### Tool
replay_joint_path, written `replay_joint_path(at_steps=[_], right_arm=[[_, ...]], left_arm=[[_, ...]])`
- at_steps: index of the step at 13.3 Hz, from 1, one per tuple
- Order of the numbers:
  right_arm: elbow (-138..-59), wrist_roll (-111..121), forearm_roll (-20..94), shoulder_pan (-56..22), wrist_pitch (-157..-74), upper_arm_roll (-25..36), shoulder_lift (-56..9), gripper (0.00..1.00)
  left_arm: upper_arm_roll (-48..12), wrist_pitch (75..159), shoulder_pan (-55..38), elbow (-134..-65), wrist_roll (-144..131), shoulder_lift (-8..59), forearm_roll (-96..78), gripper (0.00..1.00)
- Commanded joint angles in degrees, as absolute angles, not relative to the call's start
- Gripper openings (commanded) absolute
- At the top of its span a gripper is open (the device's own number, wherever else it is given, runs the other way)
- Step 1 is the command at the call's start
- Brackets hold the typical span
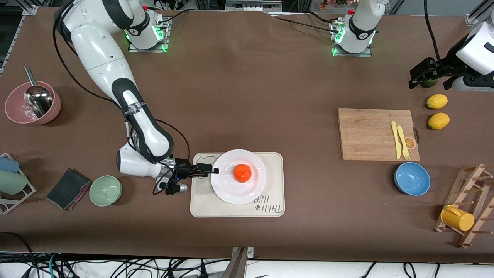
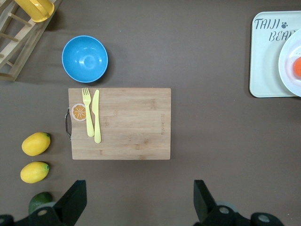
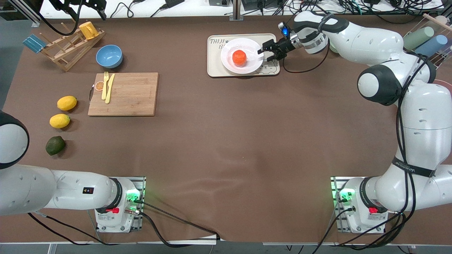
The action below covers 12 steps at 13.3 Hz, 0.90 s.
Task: Place orange and plate with both arms
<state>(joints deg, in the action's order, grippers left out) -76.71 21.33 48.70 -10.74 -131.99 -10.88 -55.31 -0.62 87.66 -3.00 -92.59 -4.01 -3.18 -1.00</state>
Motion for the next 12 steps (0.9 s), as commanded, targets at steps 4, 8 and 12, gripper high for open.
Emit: replay_joint_path(at_steps=[4, 8, 12], right_arm=[[-77.17, 4.85, 23.34, -12.39, -129.39, -10.20, -48.00, 0.96], [-77.08, 1.94, 4.52, -12.04, -120.70, -7.65, -41.86, 0.97], [-77.08, 2.63, -1.40, -11.78, -108.14, -1.52, -31.93, 1.00]], left_arm=[[-0.70, 86.31, -2.81, -90.62, -3.87, -2.29, -0.26, 1.00], [-0.70, 86.31, -2.81, -90.62, -3.87, -2.29, -0.26, 1.00], [-0.70, 86.31, -2.81, -90.62, -3.87, -2.29, -0.26, 1.00]])
